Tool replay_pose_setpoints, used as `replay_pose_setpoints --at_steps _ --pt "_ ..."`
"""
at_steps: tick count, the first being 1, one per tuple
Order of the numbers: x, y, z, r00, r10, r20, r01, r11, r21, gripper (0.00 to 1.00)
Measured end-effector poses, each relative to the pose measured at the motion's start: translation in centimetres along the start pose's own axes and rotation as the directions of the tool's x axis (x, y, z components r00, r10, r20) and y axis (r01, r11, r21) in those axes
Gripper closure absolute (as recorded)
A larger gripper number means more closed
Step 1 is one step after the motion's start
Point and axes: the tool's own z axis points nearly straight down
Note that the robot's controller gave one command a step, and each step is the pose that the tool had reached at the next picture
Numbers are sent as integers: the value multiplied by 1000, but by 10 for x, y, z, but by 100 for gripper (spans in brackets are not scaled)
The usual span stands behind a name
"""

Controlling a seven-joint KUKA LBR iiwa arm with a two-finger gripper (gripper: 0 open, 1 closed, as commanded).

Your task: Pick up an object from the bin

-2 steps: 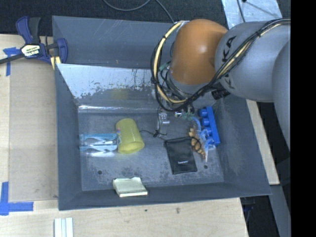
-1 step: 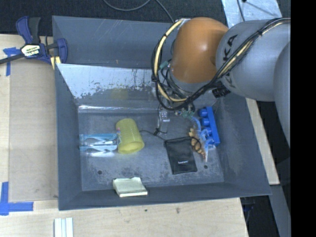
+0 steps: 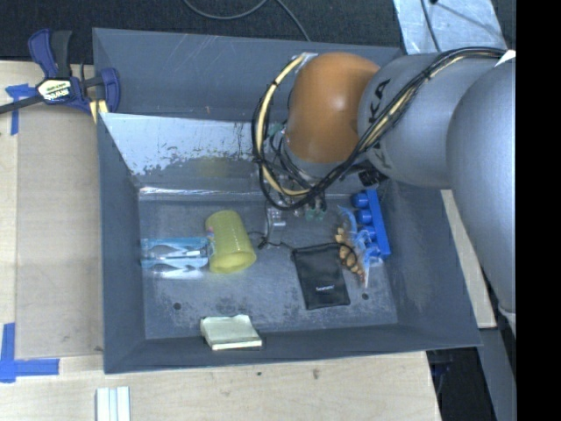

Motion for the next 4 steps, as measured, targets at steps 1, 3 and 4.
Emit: replay_pose_setpoints --at_steps 1,3,4 --pt "12 25 32 992 126 -9 -126 992 7 0" --pt "28 55 31 1000 -7 -5 7 1000 5 0" --pt "25 92 9 1000 -6 -5 6 1000 7 0"
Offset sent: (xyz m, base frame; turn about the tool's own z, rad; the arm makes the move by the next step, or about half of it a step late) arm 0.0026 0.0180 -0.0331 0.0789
